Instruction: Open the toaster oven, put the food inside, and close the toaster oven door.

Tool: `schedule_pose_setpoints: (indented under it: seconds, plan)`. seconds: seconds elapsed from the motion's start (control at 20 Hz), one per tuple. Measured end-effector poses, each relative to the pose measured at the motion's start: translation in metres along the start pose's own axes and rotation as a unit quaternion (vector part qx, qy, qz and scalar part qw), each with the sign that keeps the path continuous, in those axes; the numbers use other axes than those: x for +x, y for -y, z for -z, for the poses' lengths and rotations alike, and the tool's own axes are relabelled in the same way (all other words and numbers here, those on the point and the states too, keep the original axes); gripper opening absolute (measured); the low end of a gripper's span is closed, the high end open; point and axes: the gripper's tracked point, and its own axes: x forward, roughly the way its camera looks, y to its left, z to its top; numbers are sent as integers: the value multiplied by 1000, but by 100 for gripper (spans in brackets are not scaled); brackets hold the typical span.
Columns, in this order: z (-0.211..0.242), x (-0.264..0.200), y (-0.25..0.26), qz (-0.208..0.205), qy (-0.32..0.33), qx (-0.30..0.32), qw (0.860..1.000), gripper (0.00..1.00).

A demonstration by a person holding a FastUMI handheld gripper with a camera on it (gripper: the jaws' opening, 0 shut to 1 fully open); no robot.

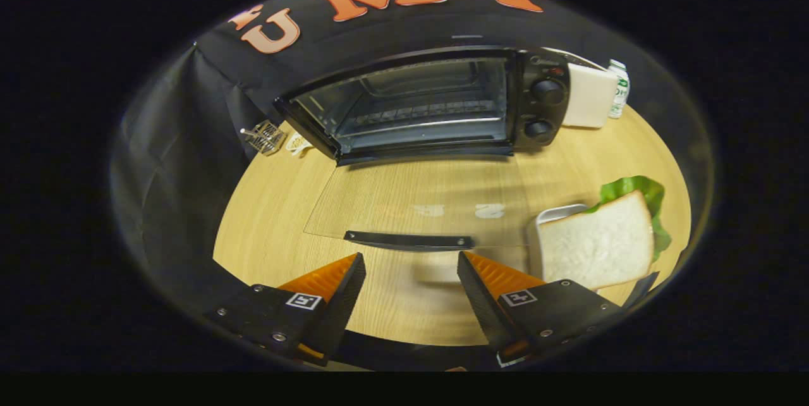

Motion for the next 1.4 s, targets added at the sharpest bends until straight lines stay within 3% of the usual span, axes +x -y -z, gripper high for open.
schedule_pose_setpoints:
  seconds: [0.4,0.65,0.8,1.05,1.3,1.4]
  plan:
    - [-56,-68,134,104,82,-13,991,99]
    - [-39,-57,182,114,53,23,992,99]
    - [-15,-42,186,78,12,72,994,97]
    - [-2,-19,186,26,-3,130,991,84]
    - [5,-13,173,-42,-21,201,978,62]
    - [-1,-12,165,-69,-11,228,971,48]
